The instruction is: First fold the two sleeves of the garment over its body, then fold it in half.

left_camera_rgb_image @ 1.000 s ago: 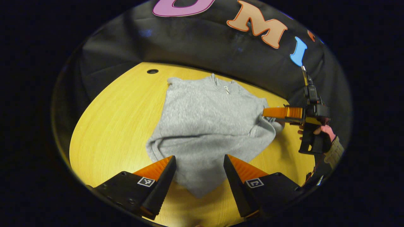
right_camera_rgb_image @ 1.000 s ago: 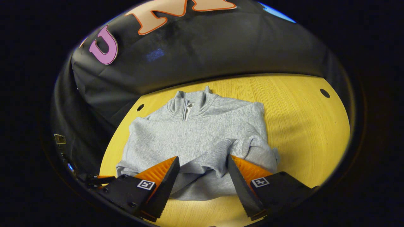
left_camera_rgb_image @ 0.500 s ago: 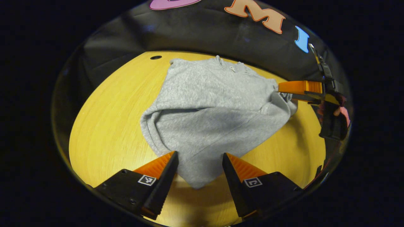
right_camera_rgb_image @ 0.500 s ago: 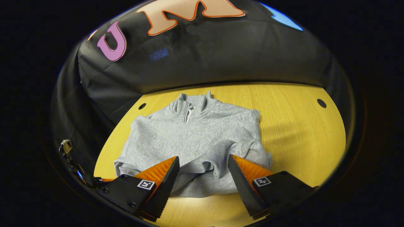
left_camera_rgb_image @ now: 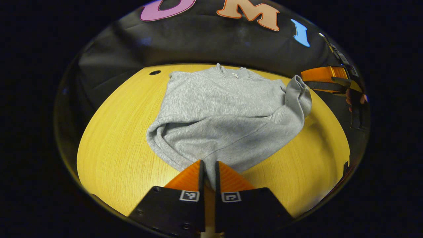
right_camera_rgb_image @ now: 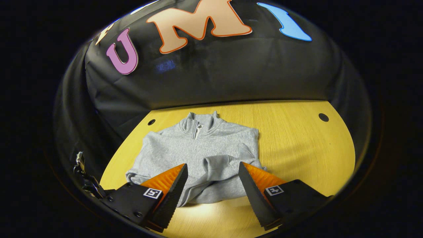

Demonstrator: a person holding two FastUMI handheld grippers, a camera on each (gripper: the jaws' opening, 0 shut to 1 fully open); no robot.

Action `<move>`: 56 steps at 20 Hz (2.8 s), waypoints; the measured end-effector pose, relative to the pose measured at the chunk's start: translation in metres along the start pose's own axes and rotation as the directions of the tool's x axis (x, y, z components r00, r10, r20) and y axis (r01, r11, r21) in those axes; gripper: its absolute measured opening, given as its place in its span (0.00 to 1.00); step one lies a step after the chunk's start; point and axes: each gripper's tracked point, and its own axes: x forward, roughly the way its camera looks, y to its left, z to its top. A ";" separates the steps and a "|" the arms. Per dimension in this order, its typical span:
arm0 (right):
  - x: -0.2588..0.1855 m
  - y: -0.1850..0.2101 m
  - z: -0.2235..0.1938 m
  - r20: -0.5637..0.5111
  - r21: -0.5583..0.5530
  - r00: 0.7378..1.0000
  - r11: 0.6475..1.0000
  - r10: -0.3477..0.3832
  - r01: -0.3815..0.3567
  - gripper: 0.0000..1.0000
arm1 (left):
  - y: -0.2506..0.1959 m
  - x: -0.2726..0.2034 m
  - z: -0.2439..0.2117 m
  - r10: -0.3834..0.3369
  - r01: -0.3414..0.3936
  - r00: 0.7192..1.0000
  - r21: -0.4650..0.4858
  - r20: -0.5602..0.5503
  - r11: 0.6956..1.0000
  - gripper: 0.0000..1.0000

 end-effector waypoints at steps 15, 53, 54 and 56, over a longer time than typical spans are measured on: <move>-0.064 -0.022 -0.021 0.047 0.011 0.995 0.996 -0.088 0.088 0.97 | 0.016 -0.017 0.127 -0.058 0.093 0.983 -0.202 0.175 0.975 0.00; -0.162 0.027 -0.025 0.237 0.036 0.968 0.997 -0.079 0.073 0.92 | -0.008 -0.121 0.118 -0.045 0.068 0.973 -0.098 0.228 0.993 0.95; -0.164 0.027 -0.029 0.233 0.047 0.969 0.997 -0.077 0.068 0.97 | -0.013 -0.119 0.111 -0.051 0.072 0.976 -0.093 0.214 0.993 0.95; -0.168 0.026 -0.037 0.214 0.055 0.975 0.997 -0.060 0.050 0.97 | -0.030 -0.113 0.093 -0.070 0.084 0.985 -0.084 0.160 0.993 0.95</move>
